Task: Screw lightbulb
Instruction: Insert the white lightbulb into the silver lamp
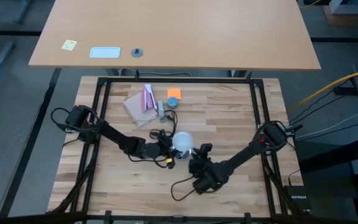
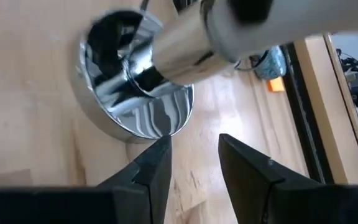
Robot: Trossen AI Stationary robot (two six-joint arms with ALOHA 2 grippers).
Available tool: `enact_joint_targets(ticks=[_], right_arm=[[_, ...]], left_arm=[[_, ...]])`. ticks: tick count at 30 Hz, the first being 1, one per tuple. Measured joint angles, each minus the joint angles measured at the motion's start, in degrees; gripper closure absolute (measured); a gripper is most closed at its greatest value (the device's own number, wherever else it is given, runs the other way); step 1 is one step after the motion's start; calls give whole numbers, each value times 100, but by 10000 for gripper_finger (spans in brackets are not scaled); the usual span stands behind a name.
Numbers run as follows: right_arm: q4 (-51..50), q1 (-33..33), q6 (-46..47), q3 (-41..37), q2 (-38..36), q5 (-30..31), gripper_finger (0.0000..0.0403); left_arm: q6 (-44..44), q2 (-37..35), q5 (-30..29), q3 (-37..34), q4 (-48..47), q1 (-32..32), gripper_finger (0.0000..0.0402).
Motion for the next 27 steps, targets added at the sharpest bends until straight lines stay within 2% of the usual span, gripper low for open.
enact_joint_targets(ticks=[7, 15, 20, 23, 25, 27], right_arm=[[-674, 307, 29, 4, -766, 4, 265], [-2878, 609, 43, 4, -2529, 153, 265], [-4049, 874, 656, 3, -3650, 468, 265], [-3937, 1044, 1521, -427, -4059, 1111, 265], [-3246, 1128, 2042, -972, -4181, 1543, 265], [-2180, 1153, 2273, -1625, -4172, 1678, 265]], left_arm=[[55, 7, -15, -13, 161, 119, 243], [58, 7, -20, -13, 159, 119, 243], [40, 7, -21, -13, 174, 117, 243], [39, 7, -21, -13, 177, 117, 243], [37, 7, -20, -13, 186, 117, 243], [37, 7, -20, -13, 188, 117, 243]])
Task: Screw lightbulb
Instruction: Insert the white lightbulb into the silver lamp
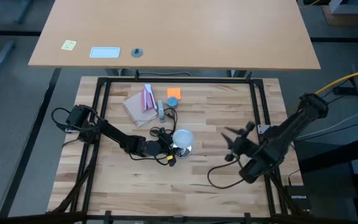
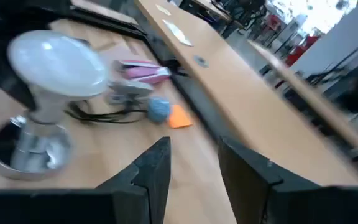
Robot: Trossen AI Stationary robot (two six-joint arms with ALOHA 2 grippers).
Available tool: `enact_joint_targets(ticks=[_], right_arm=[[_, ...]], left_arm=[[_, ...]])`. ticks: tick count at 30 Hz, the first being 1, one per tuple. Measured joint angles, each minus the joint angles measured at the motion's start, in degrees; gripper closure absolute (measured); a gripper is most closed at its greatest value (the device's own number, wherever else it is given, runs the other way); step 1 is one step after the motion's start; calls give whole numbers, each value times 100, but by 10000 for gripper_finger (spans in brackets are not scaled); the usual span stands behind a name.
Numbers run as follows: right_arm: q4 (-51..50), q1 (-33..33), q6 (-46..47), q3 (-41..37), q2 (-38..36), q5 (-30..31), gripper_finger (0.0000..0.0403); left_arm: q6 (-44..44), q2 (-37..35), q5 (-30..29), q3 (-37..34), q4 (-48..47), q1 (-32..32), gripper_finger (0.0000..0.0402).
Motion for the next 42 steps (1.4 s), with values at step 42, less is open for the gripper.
enact_joint_targets(ticks=[42], right_arm=[[7856, -1433, -1971, -598, 3931, -2181, 265]], left_arm=[[11, 2, -2, 7, 3, 0, 243]])
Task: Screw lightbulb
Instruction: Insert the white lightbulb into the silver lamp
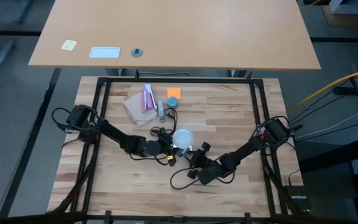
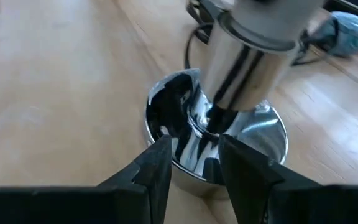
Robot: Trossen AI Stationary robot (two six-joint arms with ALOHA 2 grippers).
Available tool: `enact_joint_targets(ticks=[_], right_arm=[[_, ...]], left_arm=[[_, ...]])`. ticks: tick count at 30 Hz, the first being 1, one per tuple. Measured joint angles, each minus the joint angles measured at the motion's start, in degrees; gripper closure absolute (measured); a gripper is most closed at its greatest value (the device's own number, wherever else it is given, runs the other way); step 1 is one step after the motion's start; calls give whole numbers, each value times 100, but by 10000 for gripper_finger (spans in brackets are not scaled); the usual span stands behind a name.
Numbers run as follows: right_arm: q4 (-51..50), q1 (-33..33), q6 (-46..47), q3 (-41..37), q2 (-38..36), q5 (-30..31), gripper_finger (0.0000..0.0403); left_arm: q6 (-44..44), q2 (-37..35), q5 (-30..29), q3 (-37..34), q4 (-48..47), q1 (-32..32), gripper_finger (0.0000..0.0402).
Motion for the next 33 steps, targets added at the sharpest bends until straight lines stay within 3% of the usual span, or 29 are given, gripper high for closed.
enact_joint_targets(ticks=[5, 14, 23, 33], right_arm=[[-614, 7, 668, 24, -14, 90, 265], [-1026, -212, 671, -2, 0, 761, 265], [-1071, -400, 193, -17, -136, 822, 265], [-1007, 206, -288, 311, -614, 632, 265]], left_arm=[[2, 2, 1, 0, -1, 2, 243], [-5, 2, -52, -2, -14, 3, 243], [-43, 2, 46, -2, -2, -10, 243], [-22, 2, 22, 0, -15, -9, 243]])
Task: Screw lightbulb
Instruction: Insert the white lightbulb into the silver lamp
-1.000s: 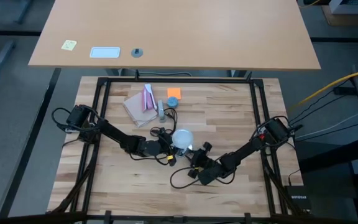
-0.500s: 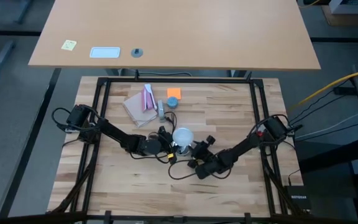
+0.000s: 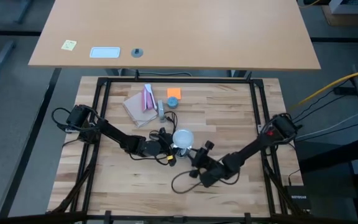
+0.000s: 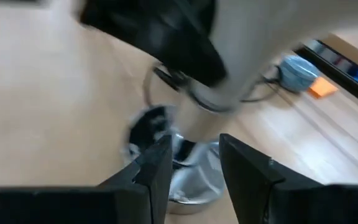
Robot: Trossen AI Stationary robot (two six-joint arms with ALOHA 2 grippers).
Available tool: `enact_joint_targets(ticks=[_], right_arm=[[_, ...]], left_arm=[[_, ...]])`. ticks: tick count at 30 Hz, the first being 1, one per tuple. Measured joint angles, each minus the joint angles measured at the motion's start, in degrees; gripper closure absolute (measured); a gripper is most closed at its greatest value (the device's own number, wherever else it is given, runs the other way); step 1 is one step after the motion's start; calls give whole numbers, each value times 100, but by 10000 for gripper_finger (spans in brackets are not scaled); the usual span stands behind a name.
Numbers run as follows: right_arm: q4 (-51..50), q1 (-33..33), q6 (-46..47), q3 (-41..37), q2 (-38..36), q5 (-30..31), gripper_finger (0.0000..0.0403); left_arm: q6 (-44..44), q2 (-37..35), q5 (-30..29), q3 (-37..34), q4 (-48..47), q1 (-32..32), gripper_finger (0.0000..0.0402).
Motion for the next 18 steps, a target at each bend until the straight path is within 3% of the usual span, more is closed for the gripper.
enact_joint_targets(ticks=[18], right_arm=[[-673, 133, -102, 227, 340, -486, 265]], left_arm=[[13, -4, -19, 0, -10, 2, 243]])
